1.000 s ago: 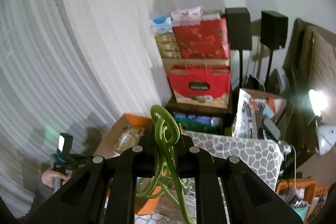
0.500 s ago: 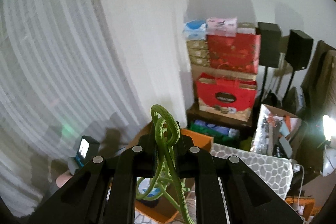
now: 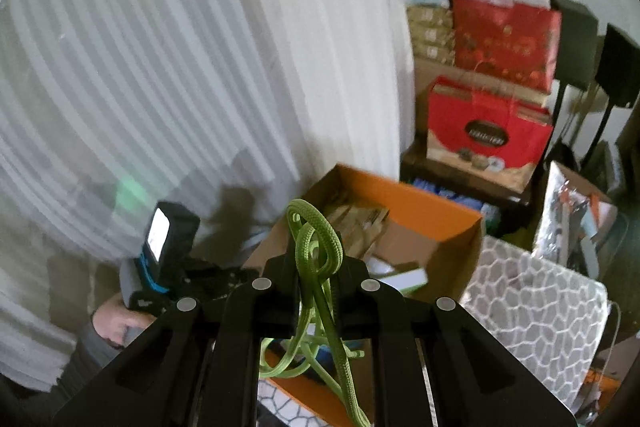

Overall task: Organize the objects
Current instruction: 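Lift the green cable with the right tool and carry it over the box, then drop the green cable into the box and withdraw the right tool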

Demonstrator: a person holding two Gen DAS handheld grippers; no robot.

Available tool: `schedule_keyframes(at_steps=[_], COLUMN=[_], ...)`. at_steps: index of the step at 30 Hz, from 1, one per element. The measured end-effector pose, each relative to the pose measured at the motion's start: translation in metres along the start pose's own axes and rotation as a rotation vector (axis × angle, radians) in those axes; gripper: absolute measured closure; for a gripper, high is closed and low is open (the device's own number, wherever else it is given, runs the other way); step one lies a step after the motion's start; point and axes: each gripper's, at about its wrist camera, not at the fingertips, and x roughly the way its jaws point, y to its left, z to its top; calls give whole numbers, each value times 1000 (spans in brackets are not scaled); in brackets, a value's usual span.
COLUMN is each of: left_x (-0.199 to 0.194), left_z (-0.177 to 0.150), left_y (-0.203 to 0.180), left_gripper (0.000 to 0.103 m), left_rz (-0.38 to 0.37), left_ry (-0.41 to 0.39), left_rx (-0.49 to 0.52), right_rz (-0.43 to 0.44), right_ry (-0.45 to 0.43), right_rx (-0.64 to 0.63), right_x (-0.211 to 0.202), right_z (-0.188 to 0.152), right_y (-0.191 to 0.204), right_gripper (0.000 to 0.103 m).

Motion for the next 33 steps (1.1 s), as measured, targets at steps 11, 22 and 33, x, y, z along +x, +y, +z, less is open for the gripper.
schedule_keyframes(at_steps=[11,22,33], left_x=[0,0,1], left_z=[0,0,0], left_y=[0,0,-1], left_gripper=[98,98,98], left_rz=[-1,1,3], left_ry=[0,0,0], left_rx=[-1,0,2], right_rz=[4,-109,-172], right_ry=[114,199,137], right_rx=[29,59,114], right_x=[64,112,88], right_z=[-43,-72,-59], right_y=[-13,-48,-75], right_gripper=[92,84,41])
